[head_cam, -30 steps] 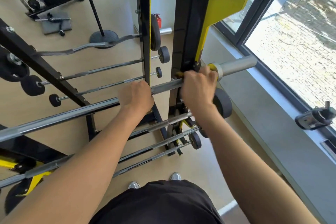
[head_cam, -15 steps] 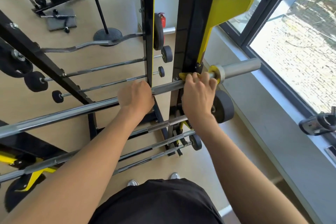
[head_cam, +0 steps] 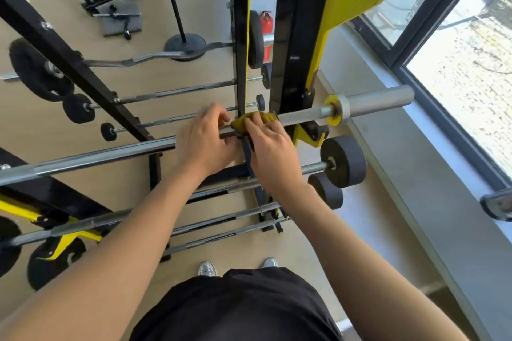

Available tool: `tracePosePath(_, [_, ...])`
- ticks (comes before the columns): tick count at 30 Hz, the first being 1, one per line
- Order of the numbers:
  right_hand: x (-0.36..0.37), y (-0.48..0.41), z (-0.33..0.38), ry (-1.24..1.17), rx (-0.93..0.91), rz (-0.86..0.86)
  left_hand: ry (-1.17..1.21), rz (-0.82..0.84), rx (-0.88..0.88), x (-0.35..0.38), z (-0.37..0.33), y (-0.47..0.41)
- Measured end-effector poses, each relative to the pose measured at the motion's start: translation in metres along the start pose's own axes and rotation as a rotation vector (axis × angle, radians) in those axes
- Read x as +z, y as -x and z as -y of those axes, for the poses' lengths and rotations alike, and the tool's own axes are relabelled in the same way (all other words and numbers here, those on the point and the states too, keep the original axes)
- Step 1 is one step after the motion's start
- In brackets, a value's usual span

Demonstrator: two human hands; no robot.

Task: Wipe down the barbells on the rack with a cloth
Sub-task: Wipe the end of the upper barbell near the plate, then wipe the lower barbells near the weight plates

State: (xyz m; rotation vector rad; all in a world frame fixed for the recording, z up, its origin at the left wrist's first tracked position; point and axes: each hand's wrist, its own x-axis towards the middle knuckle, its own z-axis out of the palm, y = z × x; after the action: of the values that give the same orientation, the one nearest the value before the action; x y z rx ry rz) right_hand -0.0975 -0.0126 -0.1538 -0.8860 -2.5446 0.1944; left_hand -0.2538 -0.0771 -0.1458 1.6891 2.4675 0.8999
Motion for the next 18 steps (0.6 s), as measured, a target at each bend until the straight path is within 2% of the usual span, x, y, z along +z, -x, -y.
tracePosePath(2, [0.002, 0.011, 0.0, -0.211, -0.067, -0.002, 0.157, -0.116, 0.003, -0.007, 0.004, 0.006])
tracePosePath(5, [0.01, 0.032, 0.002, -0.436, -0.013, -0.05, 0.045, -0.24, 0.046, -0.006, 0.001, 0.032])
tracePosePath(7, [0.018, 0.044, 0.005, -0.543, 0.042, -0.085, 0.101, -0.163, -0.056, -0.001, -0.014, 0.051])
tracePosePath(9, [0.025, 0.054, 0.007, -0.663, 0.065, -0.062, 0.22, 0.021, -0.252, 0.007, -0.022, 0.065])
tracePosePath(12, [0.03, 0.069, 0.01, -0.923, 0.123, 0.202, 0.469, 0.24, -0.477, 0.017, -0.015, 0.08])
tracePosePath(15, [0.036, 0.082, 0.005, -1.253, 0.194, 0.371, 0.554, 0.31, -0.573, 0.019, 0.0, 0.096])
tracePosePath(17, [0.039, 0.085, 0.006, -1.402, 0.326, 0.381, 0.632, 0.328, -0.613, 0.02, 0.008, 0.107])
tracePosePath(18, [0.042, 0.085, 0.008, -1.402, 0.409, 0.365, 0.67, 0.335, -0.639, 0.018, 0.01, 0.112])
